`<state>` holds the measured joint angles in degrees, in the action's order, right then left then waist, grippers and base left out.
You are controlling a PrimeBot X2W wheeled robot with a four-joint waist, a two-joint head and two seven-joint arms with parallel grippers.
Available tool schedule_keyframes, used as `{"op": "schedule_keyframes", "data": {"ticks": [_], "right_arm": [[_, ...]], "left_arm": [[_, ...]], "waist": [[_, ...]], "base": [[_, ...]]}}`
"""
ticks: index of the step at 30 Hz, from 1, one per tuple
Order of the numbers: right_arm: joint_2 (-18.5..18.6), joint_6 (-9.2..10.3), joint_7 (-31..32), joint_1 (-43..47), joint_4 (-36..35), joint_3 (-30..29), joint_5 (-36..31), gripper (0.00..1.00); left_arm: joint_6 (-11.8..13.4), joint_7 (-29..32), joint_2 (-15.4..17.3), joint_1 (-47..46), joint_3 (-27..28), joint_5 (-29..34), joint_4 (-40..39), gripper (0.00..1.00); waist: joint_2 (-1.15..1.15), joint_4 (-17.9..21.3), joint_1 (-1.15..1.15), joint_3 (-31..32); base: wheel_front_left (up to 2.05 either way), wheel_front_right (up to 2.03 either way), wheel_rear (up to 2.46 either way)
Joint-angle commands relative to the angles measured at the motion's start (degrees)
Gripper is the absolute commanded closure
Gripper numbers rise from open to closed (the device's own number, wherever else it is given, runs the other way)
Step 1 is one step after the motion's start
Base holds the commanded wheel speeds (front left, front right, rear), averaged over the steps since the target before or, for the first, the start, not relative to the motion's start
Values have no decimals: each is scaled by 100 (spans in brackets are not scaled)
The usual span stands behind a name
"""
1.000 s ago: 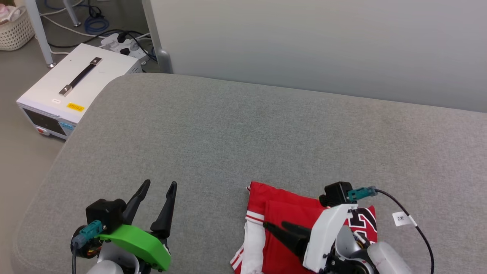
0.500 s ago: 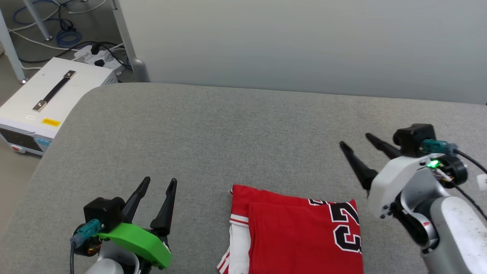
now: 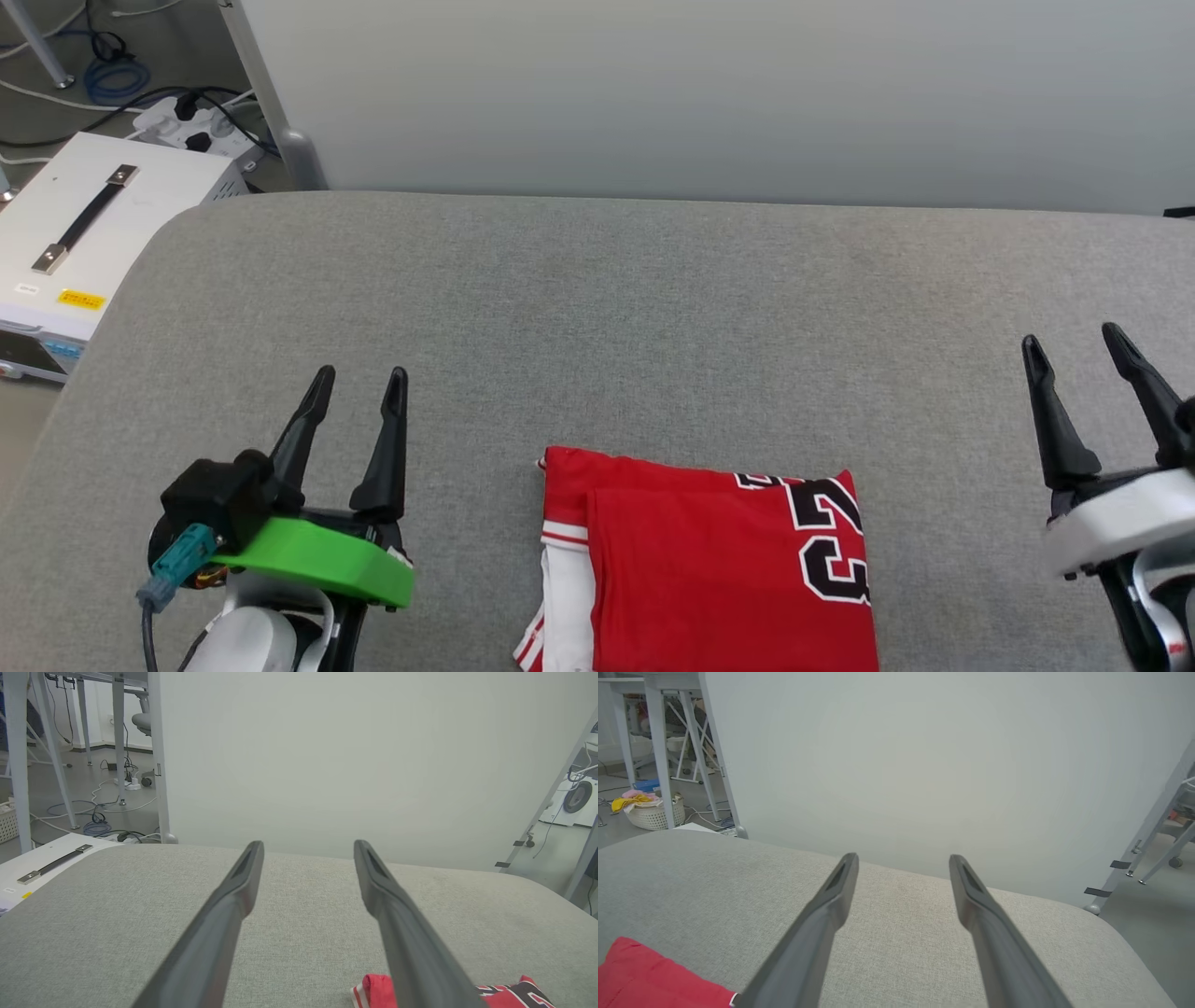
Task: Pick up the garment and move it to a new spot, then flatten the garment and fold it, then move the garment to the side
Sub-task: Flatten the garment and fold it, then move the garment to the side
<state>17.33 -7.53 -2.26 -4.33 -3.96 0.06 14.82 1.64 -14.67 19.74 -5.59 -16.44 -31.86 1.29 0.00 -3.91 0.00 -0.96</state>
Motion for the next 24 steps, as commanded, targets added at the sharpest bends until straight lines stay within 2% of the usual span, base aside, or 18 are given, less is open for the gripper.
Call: {"op": "schedule_keyframes", "data": {"ticks": [1, 5, 11, 19, 24], "right_arm": [[-150, 4, -199, 193, -82, -90, -77, 0], [-472, 4, -581, 543, -184, -198, -214, 0], [-795, 4, -814, 819, -174, -228, -394, 0], [-934, 4, -891, 848, -54, -199, -413, 0], [-967, 4, -812, 829, 52, -198, -323, 0]], "left_arm": [[-91, -31, -146, 162, 167, 169, -71, 0], [-354, -32, -424, 337, 492, 539, -127, 0], [-652, -32, -790, 552, 817, 997, -89, 0], [-870, -32, -1060, 606, 1019, 1393, 45, 0], [-903, -32, -1108, 595, 1016, 1454, 111, 0]], "waist": [[0, 14, 0, -34], [0, 30, 0, -56], [0, 29, 0, -13], [0, -27, 0, 53], [0, -49, 0, 46]], "base": [[0, 0, 0], [0, 0, 0], [0, 0, 0], [0, 0, 0], [0, 0, 0]]}}
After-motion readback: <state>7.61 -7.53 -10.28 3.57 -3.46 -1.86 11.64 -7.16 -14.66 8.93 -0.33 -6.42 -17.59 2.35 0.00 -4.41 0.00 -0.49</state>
